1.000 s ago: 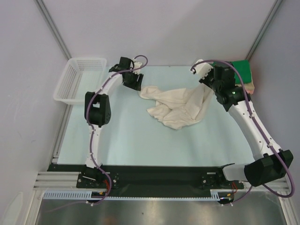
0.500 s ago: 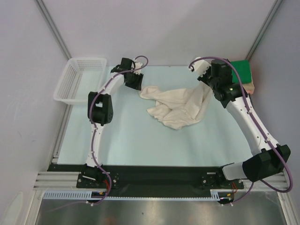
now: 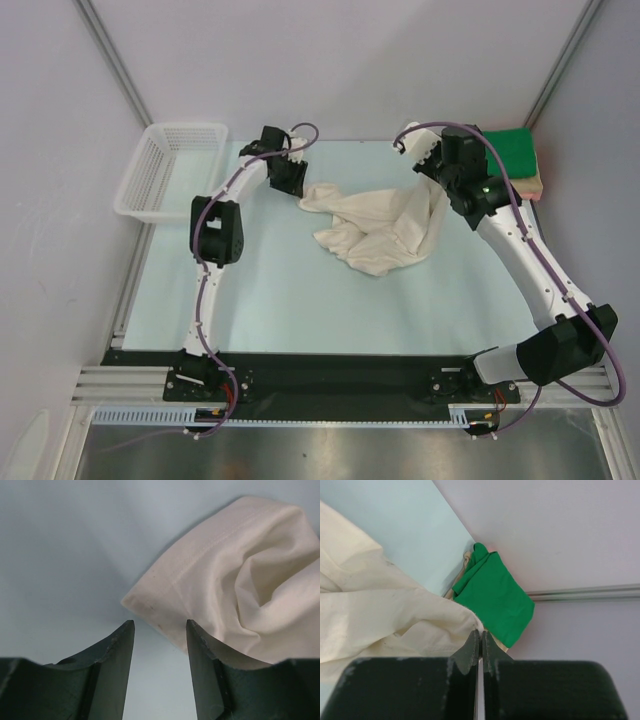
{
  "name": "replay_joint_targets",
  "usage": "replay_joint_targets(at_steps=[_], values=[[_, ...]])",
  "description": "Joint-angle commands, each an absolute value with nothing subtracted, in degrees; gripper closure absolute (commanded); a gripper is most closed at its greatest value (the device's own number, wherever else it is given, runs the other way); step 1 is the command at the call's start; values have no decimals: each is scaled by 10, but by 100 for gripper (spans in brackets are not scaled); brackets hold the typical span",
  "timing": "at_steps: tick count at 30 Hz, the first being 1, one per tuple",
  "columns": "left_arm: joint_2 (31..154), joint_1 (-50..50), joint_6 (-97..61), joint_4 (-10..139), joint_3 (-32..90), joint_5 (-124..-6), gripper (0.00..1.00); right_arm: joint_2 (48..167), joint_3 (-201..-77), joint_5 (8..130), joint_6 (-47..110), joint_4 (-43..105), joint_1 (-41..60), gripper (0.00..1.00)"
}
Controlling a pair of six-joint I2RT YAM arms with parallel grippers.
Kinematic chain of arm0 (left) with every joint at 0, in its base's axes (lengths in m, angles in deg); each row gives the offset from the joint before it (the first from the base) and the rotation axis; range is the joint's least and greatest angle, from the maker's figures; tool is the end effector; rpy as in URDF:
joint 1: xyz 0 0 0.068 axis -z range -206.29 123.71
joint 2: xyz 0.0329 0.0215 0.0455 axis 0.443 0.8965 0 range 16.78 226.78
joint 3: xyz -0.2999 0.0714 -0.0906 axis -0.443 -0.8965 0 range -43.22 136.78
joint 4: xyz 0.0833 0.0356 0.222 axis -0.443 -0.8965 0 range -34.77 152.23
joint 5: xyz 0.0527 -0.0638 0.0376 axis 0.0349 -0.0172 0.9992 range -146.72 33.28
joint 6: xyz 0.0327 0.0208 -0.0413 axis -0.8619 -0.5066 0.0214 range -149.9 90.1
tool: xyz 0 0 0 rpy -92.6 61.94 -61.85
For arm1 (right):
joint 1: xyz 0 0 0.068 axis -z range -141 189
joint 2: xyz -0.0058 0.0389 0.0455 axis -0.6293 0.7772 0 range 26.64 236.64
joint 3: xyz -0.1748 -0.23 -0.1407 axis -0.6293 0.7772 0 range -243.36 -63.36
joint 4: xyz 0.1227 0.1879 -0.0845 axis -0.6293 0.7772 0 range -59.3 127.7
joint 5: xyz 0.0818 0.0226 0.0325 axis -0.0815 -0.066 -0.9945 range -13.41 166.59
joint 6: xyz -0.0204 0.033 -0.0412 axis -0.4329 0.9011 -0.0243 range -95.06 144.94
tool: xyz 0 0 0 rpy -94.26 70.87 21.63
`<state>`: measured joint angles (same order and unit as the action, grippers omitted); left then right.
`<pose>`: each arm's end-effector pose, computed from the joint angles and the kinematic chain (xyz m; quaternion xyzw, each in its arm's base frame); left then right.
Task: Fold and stack the t-shirts
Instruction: Flatten the tshirt out
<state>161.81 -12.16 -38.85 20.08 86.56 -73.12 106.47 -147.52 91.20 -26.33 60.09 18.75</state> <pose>0.5473 -0.1494 0.1986 0.2293 0.9228 -0.1493 0.2713 0.2688 0.0885 0.4515 -0.4336 0.7190 -0.2458 0.4844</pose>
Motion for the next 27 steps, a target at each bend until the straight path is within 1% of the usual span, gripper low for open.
replay_joint_targets(at_steps=[1,4,7,8,10,11,13,14,15,16,21,25,27], values=[[1624,-117,-380,185,889,-745,48,1053,-1500,920,-268,569,187,100],[1625,-114,-382,186,895,-743,49,1053,-1497,915,-264,566,186,100],[1625,-114,-382,189,898,-739,55,1053,-1495,913,-261,565,185,100],[1625,-114,-383,190,899,-736,59,1052,-1495,912,-261,565,186,100],[1625,-114,-381,195,903,-726,64,1051,-1493,910,-260,564,185,100],[1626,-114,-381,196,905,-723,72,1049,-1491,910,-260,563,185,100],[1623,-113,-381,202,906,-710,82,1047,-1485,910,-258,563,188,100],[1622,-113,-380,203,906,-707,93,1044,-1482,908,-257,563,187,100],[1618,-112,-378,207,906,-694,97,1041,-1477,909,-258,562,188,100],[1615,-110,-380,212,899,-686,100,1036,-1473,908,-255,560,188,100],[1587,-101,-409,224,894,-651,100,1013,-1447,912,-252,555,193,100],[1529,-81,-412,229,856,-634,100,1002,-1445,916,-245,547,203,100],[1477,-69,-402,231,839,-614,99,993,-1446,917,-242,542,209,100]])
